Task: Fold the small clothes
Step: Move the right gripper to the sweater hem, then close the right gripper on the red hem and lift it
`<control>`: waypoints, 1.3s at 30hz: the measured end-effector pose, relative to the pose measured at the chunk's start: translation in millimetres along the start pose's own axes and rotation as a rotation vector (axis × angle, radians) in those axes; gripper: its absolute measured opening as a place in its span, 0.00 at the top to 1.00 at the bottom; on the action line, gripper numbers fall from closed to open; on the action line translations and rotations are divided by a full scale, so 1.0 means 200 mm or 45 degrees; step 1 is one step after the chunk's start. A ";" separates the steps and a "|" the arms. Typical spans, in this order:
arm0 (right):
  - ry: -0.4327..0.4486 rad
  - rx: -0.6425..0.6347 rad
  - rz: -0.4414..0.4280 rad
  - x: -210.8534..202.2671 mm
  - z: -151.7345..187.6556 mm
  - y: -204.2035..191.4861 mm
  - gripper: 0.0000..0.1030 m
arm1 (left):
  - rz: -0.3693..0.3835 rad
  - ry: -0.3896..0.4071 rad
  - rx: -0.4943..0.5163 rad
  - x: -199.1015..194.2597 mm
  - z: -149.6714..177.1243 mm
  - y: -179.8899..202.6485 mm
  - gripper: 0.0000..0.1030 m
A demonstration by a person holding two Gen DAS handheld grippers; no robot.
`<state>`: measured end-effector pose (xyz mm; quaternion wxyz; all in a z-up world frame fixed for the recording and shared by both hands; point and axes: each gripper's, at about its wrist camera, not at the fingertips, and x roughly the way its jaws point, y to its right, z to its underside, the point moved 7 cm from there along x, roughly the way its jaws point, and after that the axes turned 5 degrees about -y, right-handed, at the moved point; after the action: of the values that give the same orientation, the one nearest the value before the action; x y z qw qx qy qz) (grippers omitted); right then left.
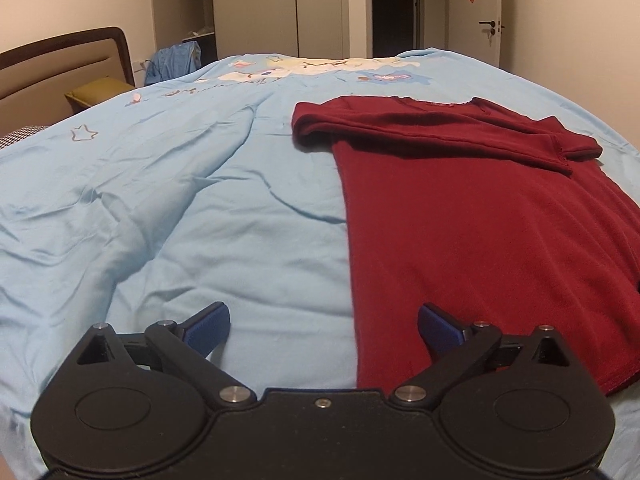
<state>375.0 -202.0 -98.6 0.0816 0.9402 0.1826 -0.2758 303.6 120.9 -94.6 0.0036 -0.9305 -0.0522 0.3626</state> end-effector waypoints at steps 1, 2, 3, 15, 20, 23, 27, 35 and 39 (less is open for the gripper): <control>-0.008 -0.014 0.004 -0.03 0.02 0.00 0.00 | -0.002 -0.002 -0.004 -0.01 0.01 -0.01 0.02; -0.027 -0.049 0.019 -0.05 0.04 0.01 0.00 | -0.003 -0.003 -0.009 -0.02 0.01 -0.01 0.01; -0.035 -0.089 0.048 -0.08 0.06 0.02 0.00 | -0.002 -0.003 -0.016 -0.03 0.02 -0.02 0.01; -0.016 -0.481 0.266 -0.34 0.21 -0.05 0.00 | 0.096 0.116 -0.068 -0.18 0.04 0.02 0.01; -0.028 -0.687 0.282 -0.39 0.24 -0.13 0.00 | 0.145 0.162 0.013 -0.23 0.04 0.12 0.01; -0.060 -0.807 0.286 -0.40 0.29 -0.16 0.00 | 0.164 0.164 0.062 -0.23 0.04 0.18 0.01; -0.101 -0.836 0.331 -0.34 0.32 -0.15 0.00 | 0.199 0.165 0.095 -0.23 0.06 0.23 0.01; 0.071 -0.917 0.400 -0.36 0.26 -0.19 0.38 | 0.235 0.191 0.186 -0.28 0.07 0.31 0.01; 0.134 -0.932 0.346 -0.40 0.24 -0.23 0.88 | 0.262 0.220 0.270 -0.32 0.10 0.36 0.01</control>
<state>271.5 -195.1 -97.8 0.4379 0.8773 0.1468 -0.1306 251.0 41.6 -69.9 0.0693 -0.9529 0.0824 0.2834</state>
